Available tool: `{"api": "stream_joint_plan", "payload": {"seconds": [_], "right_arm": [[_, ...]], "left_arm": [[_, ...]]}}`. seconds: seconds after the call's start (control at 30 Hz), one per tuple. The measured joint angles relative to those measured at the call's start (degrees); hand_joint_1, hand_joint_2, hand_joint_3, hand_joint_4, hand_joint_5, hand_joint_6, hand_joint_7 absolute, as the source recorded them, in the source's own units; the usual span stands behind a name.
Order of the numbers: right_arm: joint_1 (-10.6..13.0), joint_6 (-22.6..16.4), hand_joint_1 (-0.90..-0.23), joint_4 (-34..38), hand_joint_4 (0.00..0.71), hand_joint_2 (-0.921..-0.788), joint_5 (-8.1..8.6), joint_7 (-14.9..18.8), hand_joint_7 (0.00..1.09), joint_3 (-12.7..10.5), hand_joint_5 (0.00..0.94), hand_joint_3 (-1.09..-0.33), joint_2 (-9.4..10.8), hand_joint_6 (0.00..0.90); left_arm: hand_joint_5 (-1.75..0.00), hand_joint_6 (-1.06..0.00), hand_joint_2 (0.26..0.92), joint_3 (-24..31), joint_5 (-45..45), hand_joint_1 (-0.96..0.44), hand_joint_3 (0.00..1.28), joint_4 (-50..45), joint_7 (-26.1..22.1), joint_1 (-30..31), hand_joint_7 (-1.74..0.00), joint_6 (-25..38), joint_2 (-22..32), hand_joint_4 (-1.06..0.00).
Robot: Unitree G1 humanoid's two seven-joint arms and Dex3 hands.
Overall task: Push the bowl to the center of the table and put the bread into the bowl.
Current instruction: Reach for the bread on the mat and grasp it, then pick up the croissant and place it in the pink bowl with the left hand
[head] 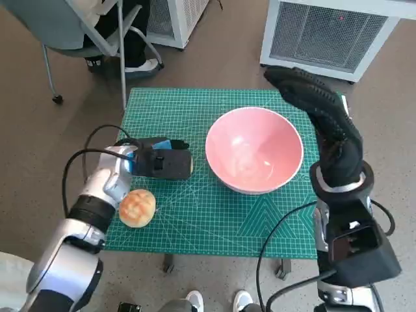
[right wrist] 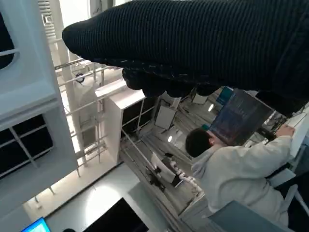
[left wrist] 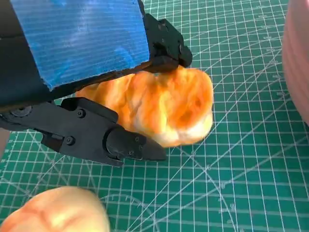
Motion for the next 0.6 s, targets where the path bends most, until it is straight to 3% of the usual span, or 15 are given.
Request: {"api": "stream_joint_plan", "payload": {"seconds": [0.03, 0.17, 0.4, 0.6], "right_arm": [[0.0, 0.0, -0.54, 0.0, 0.34, -0.921, 0.0, -0.1, 0.76, 0.0, 0.007, -0.746, 0.0, -0.001], [0.2, 0.3, -0.54, -0.2, 0.339, -0.921, 0.0, -0.3, 0.76, 0.0, 0.007, -0.746, 0.0, -0.001], [0.4, 0.8, -0.543, -0.5, 0.339, -0.921, 0.01, -0.4, 0.76, 0.0, 0.006, -0.745, 0.0, -0.001], [0.5, 1.0, -0.545, -0.8, 0.339, -0.921, 0.01, -0.4, 0.76, 0.0, 0.006, -0.745, 0.0, -0.001]], "left_arm": [[-0.93, -0.45, 0.921, 0.0, 0.0, -0.04, 0.17, 0.0, 0.7, 0.1, -0.96, -0.3, 0.1, -0.56], [-1.22, -0.45, 0.92, 0.5, -0.2, -0.01, 0.18, -0.8, 3.0, 0.8, -1.24, -2.5, 0.9, -0.59], [-1.34, -0.49, 0.921, 3.5, -3.0, 0.0, 0.18, -7.3, 1.1, 2.5, -1.25, -3.9, 3.4, -0.57], [-1.32, -0.51, 0.921, 8.4, -6.4, 0.0, 0.17, -17.5, 0.2, 2.7, -1.26, -2.8, 5.5, -0.58]]}}
